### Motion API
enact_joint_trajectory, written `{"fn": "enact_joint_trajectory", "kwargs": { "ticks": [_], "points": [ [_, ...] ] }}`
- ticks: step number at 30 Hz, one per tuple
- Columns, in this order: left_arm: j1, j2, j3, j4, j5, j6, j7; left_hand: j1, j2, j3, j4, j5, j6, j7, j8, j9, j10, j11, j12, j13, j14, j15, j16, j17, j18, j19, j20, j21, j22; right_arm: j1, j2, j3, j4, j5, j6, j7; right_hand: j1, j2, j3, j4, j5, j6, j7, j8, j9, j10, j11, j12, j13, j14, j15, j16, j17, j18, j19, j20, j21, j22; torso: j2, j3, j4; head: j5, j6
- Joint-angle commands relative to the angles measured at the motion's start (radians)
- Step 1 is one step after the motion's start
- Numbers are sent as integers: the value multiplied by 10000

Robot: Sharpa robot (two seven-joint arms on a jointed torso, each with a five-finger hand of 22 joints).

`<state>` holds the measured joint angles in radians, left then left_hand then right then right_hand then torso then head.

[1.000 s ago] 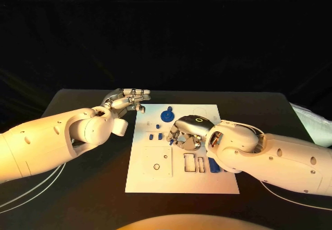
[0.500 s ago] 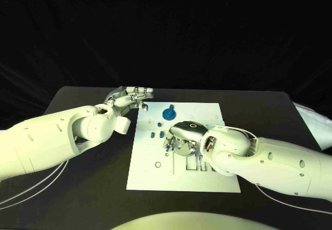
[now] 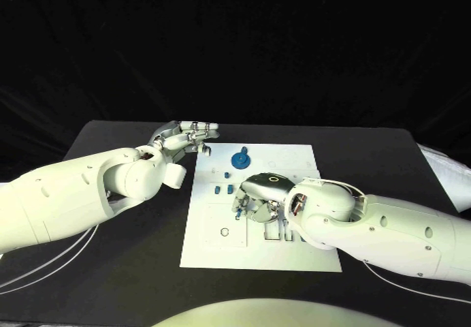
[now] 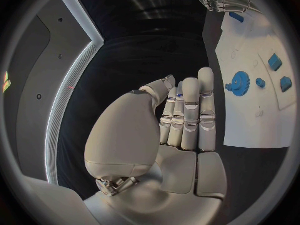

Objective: Assemble the parts on the task board

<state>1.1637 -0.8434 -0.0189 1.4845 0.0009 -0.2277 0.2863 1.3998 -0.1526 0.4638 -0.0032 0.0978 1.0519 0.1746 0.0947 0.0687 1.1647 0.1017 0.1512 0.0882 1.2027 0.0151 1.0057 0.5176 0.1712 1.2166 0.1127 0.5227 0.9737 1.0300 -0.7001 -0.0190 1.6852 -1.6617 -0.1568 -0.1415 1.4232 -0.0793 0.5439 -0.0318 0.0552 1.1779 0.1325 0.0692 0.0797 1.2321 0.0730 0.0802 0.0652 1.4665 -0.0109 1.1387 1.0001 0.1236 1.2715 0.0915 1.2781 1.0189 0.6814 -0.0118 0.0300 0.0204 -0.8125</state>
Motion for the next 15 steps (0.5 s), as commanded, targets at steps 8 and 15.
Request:
{"fn": "enact_joint_trajectory", "kwargs": {
  "ticks": [8,15],
  "points": [
    [-6,23,6,15,45,216,-3,4,122,-7,-69,58,-48,61,-2,-18,-74,16,70,4,-51,-2,-51,-15,110,32,-4,-73,-18,-32,116,-15,-140,-345,342,70,-106,14,53,19,-3,-10,52,32,10,-55,-13,-67,-8,184,-21,48,8,-96,18,14,9,-5,2,-5,5,8,-26],
    [-6,20,6,15,45,209,-10,4,122,-7,-69,58,-48,61,-2,-18,-74,16,70,4,-51,-2,-51,-15,110,32,-4,-73,-18,-84,191,-41,-213,-429,521,46,-121,18,54,15,-2,-10,52,32,11,-56,-13,-70,-7,183,-19,49,6,-96,17,16,11,-2,0,-6,3,25,-59]
  ]
}}
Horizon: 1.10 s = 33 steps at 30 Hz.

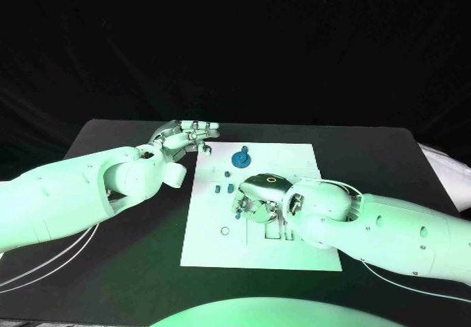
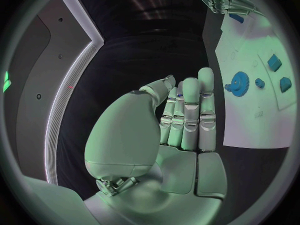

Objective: Assemble the parts on the task board

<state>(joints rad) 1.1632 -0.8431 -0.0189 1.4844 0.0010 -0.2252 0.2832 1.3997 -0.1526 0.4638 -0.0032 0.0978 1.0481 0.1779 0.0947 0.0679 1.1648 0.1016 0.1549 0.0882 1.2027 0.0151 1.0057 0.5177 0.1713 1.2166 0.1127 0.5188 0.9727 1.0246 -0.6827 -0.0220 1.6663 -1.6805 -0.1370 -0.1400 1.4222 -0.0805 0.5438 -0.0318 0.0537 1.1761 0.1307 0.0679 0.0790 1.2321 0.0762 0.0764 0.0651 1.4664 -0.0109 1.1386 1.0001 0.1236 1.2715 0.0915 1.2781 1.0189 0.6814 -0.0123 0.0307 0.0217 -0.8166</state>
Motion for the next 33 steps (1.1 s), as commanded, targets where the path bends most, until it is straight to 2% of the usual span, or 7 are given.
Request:
{"fn": "enact_joint_trajectory", "kwargs": {
  "ticks": [1,14,17,19,22,27,33],
  "points": [
    [0,16,6,16,44,184,20,4,122,-7,-69,58,-11,29,-2,-10,-75,17,33,5,-51,-2,-51,-16,109,32,-4,-34,-8,-34,20,-13,-28,-247,356,23,-112,30,55,15,14,8,70,45,18,-55,-45,-32,-6,183,-19,50,5,-96,17,16,11,-3,0,-1,-4,13,-19],
    [0,19,6,2,44,191,-10,4,122,-7,-69,58,-11,29,-2,-10,-75,17,33,5,-51,-2,-51,-16,109,32,-4,-34,-8,-53,57,-43,-19,-295,473,-81,-237,-31,21,-9,31,-112,115,-15,-7,-212,1,-116,-25,174,17,56,-4,-95,-8,35,4,-21,-4,-2,-2,15,-49],
    [0,23,6,-2,44,194,-16,4,122,-7,-69,58,-11,29,-2,-10,-75,17,33,5,-51,-2,-51,-16,109,32,-4,-34,-8,-54,91,-56,-47,-291,384,-113,-553,-279,-89,17,272,-810,334,-83,-152,-826,181,-158,-44,150,186,43,-53,-100,-48,150,-14,-55,-9,-3,-5,16,-43],
    [0,27,6,-3,44,195,-20,4,122,-7,-69,58,-11,29,-2,-10,-75,17,33,5,-51,-2,-51,-16,109,32,-4,-34,-8,-54,108,-65,-66,-287,299,-139,-827,-524,-316,75,320,-1371,380,-85,-171,-1346,283,-148,-44,87,278,-83,-232,-50,-179,238,-142,-273,-5,-2,-4,17,-40],
    [0,29,6,-6,44,186,-19,-32,125,-40,-64,64,-37,43,-5,-11,-114,32,50,1,-57,11,-48,-39,105,34,5,-48,-24,-54,109,-73,-86,-278,218,-154,-944,-668,-629,56,357,-1795,452,-70,-153,-1897,389,-122,-30,11,337,-243,-445,6,-337,315,-317,-548,-1,3,-4,16,-35],
    [0,28,6,-14,44,178,-32,-68,127,-69,-51,62,-49,48,-5,-10,-134,38,63,-1,-59,20,-43,-53,103,35,12,-59,-36,-53,68,-79,-75,-251,25,-135,-926,-634,-824,17,425,-1794,422,-40,-127,-2055,396,-60,-12,-6,339,-276,-503,19,-359,346,-362,-605,-3,2,-12,15,-39],
    [-2,31,6,-25,44,188,-38,-68,127,-69,-51,62,-49,48,-5,-10,-134,38,63,-1,-59,20,-43,-53,103,35,12,-59,-36,-54,-138,-79,117,-243,-478,-151,-879,-514,-919,-13,596,-1673,422,-5,-104,-1954,381,77,7,-5,328,-277,-527,16,-329,351,-358,-592,-5,10,-10,1,-31]
  ]
}}
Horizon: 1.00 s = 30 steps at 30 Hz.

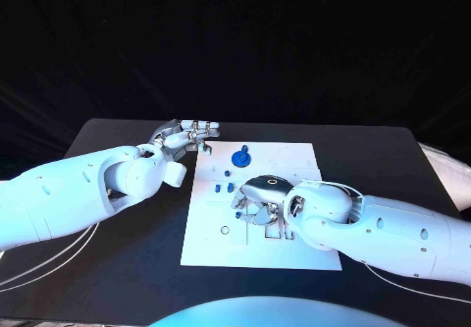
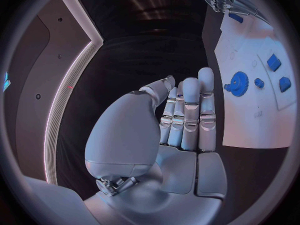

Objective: Assemble the parts on the task board

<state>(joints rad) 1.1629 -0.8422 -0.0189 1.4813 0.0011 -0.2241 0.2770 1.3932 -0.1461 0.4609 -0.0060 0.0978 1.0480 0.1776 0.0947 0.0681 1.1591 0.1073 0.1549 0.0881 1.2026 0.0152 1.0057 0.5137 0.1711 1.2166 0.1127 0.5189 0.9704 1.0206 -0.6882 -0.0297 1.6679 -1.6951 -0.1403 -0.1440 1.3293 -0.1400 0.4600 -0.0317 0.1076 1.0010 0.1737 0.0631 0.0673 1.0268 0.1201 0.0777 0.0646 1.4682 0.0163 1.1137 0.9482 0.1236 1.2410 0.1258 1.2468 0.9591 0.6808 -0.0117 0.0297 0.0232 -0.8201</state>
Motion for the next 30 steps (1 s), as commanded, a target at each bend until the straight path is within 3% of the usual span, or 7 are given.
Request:
{"fn": "enact_joint_trajectory", "kwargs": {
  "ticks": [1,7,13,17,23,30],
  "points": [
    [-1,22,6,4,44,178,23,-3,61,-40,-22,62,-48,51,-5,-12,-78,-19,63,-1,-59,19,-44,-12,104,34,12,-59,-12,-14,-149,0,164,-96,-553,-137,47,91,-101,-14,72,106,-5,49,17,133,-61,94,14,-21,54,-25,-9,14,-16,8,-41,13,-2,8,-3,-14,3],
    [-8,16,5,-3,44,184,23,-3,61,-40,-22,62,-48,51,-5,-12,-78,-19,63,-1,-59,19,-44,-12,104,34,12,-59,-12,65,-730,80,605,-91,-915,-358,71,138,-142,-40,92,232,-20,70,29,283,-86,212,16,-18,37,-28,-36,13,6,4,-37,15,-4,-1,-5,-55,45],
    [-14,9,3,-3,44,195,23,9,67,-41,-34,67,-55,48,-5,-12,-87,-21,71,-1,-60,19,-42,-19,105,35,13,-64,-17,459,-1605,178,933,157,-896,-447,11,66,-254,-41,120,314,-142,60,28,393,-165,290,1,2,-8,16,-2,7,44,-19,-16,51,-3,-3,-9,-127,87],
    [-16,18,2,-5,44,204,30,9,67,-41,-34,67,-55,48,-5,-12,-87,-21,71,-1,-60,19,-42,-19,105,35,13,-64,-17,769,-2138,202,935,211,-650,-530,-144,-113,-547,-3,244,320,-235,15,9,325,-224,264,-19,16,-48,13,-38,6,48,-60,-34,27,-13,-18,-5,-167,124],
    [-38,40,-3,-23,44,215,34,26,75,-41,-49,71,-57,46,-2,-11,-93,-23,82,-1,-62,18,-39,-27,107,36,13,-69,-23,881,-2403,205,854,62,-343,-584,-70,-185,-1157,-31,285,236,-289,-4,-9,-106,-153,111,-13,-14,15,-98,-212,20,-18,-24,-134,-104,5,16,-20,-171,165],
    [-72,48,-8,-31,44,225,38,26,75,-41,-49,71,-57,46,-2,-11,-93,-23,82,-1,-62,18,-39,-27,107,36,13,-69,-23,902,-2438,191,737,-48,-64,-597,82,-161,-1429,-106,233,199,-354,-5,-10,-261,-175,88,-11,-21,-1,-141,-282,34,-60,-22,-194,-184,4,-6,11,-202,171]
  ]
}}
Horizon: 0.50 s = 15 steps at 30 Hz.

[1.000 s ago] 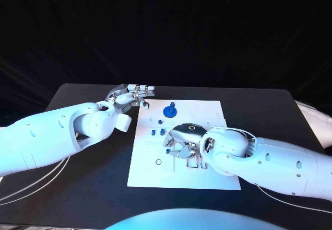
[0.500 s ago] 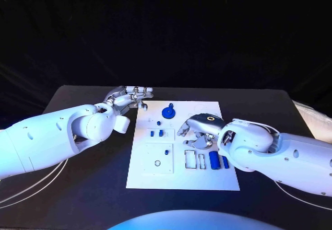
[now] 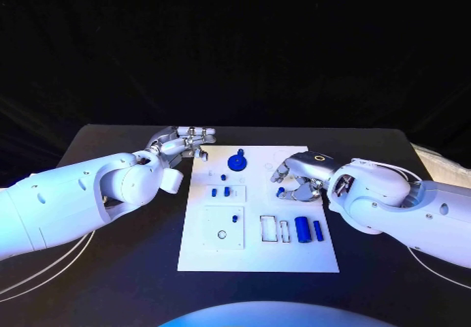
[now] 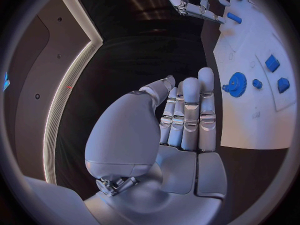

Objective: Assemble the parts on the task board

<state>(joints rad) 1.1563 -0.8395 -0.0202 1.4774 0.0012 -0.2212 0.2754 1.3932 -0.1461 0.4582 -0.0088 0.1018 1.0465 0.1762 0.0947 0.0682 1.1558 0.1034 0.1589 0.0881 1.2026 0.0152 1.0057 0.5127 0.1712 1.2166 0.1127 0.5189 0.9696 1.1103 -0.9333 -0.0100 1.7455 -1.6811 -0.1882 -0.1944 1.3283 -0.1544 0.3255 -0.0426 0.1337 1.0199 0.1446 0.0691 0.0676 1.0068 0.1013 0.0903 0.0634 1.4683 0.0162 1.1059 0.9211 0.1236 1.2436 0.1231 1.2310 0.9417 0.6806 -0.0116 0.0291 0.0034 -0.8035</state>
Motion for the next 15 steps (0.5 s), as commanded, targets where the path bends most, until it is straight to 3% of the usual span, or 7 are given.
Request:
{"fn": "enact_joint_trajectory", "kwargs": {
  "ticks": [1,6,15],
  "points": [
    [-9,20,4,7,43,195,53,26,76,-13,-22,31,-43,61,-2,-11,-60,16,42,0,-62,18,-39,-17,107,36,13,-69,-15,4,27,-9,-61,-199,444,-96,95,-12,-87,2,-28,10,-63,-64,-13,-61,13,-37,1,-21,-1,-64,-14,35,-87,4,-37,-11,6,-7,17,-4,5],
    [-20,13,4,8,43,199,53,26,76,-13,-22,31,-43,61,-2,-11,-60,16,42,0,-62,18,-39,-17,107,36,13,-69,-15,-3,117,-18,-182,-290,527,-148,186,134,-153,-6,-9,38,-80,-53,-7,-33,1,11,12,-21,-14,-73,-32,37,-88,-7,-50,-24,16,-2,18,2,7],
    [-27,0,3,15,43,212,42,26,76,-13,-22,31,-43,61,-2,-11,-60,16,42,0,-62,18,-39,-17,107,36,13,-69,-15,-16,284,-31,-396,-464,817,-285,458,594,-13,-61,-187,363,6,8,24,460,-40,292,17,-15,-52,-86,-83,31,-45,-36,-38,-6,19,-6,14,-6,-16]
  ]
}}
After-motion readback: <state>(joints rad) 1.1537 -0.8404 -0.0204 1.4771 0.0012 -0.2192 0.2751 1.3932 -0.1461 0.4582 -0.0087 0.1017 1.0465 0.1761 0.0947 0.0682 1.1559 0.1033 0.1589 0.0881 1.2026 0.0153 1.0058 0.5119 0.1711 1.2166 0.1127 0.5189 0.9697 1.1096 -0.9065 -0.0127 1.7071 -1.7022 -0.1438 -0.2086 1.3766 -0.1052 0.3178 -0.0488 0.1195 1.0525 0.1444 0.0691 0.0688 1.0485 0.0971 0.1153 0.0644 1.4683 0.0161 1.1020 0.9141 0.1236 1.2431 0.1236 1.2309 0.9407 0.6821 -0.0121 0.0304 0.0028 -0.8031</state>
